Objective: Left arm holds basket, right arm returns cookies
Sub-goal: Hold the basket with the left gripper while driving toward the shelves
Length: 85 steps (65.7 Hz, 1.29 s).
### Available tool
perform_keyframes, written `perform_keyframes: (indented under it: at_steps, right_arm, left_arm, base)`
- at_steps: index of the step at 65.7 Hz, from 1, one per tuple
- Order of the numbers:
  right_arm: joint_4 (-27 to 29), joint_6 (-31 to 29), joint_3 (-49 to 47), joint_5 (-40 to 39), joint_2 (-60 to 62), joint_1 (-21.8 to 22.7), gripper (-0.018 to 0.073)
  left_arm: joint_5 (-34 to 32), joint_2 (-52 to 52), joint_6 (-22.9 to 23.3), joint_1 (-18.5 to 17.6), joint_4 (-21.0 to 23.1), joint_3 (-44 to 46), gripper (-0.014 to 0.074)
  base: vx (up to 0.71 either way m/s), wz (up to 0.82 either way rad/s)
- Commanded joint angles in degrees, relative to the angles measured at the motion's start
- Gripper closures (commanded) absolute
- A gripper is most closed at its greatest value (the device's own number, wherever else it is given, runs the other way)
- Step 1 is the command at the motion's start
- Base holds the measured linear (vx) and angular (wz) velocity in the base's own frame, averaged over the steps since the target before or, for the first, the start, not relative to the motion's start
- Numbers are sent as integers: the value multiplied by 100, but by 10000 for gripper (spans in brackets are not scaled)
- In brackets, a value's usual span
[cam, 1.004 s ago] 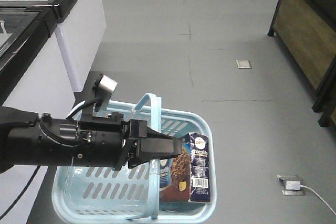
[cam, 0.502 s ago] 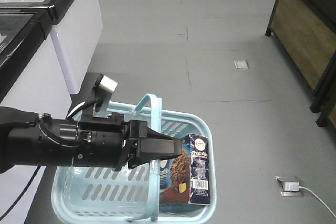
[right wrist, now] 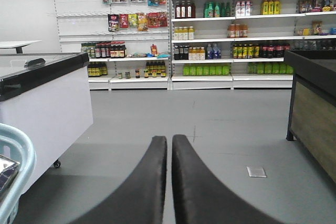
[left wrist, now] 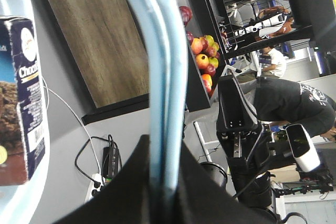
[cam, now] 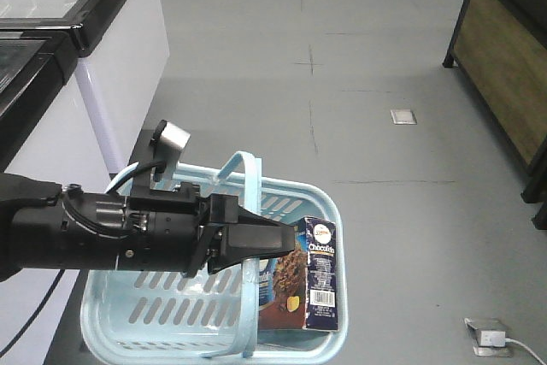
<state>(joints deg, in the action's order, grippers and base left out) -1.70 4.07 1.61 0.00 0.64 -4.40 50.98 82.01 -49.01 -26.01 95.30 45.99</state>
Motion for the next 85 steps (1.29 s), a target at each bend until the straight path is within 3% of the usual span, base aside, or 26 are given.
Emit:
perform_keyframes:
  at_steps: [1, 85]
  right_arm:
    - [-55, -37, 98, -417, 72, 36, 568]
    - [-55, -37, 98, -417, 72, 36, 568]
  left_arm:
    - [290, -225, -129, -36, 667, 228, 599]
    - [285, -225, -129, -36, 667, 228, 599]
  base:
    - [25, -3]
    - [34, -3]
